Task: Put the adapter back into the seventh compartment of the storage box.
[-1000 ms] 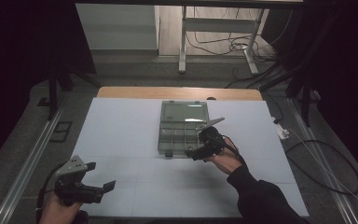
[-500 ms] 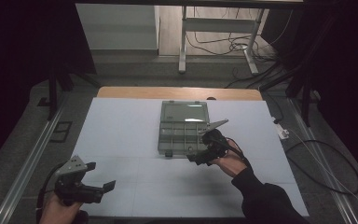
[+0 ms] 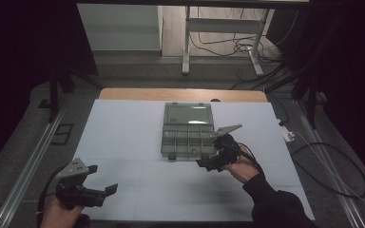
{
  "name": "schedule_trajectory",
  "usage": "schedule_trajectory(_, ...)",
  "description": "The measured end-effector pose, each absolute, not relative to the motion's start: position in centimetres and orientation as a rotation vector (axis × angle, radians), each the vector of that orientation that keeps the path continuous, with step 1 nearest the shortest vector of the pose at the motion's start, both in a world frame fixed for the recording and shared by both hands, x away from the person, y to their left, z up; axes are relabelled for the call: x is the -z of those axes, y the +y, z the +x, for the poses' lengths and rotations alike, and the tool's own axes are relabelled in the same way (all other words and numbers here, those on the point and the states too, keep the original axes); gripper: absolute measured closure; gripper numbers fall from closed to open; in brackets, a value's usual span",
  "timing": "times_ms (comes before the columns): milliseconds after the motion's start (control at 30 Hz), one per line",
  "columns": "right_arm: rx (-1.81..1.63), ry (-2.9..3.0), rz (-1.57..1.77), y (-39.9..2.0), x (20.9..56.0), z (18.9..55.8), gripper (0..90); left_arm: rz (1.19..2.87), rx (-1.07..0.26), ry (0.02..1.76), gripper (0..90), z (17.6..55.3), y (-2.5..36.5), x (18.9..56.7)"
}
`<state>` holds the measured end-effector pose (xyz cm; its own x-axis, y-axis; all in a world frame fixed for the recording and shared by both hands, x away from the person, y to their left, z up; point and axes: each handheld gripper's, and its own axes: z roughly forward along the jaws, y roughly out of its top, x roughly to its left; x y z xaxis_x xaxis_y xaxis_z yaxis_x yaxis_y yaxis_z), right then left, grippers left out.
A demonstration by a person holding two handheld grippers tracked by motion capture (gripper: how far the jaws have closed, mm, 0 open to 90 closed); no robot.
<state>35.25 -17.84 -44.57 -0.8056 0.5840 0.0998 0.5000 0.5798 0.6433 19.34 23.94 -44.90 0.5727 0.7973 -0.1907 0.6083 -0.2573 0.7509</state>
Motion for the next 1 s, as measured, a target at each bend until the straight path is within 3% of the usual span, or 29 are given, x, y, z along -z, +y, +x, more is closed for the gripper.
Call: schedule_trajectory(1000,-1.05,2.651,0.94,-21.0,43.9,32.3,0.0,1.972,-0.284,1.121,0.0,19.3,24.0,44.9)
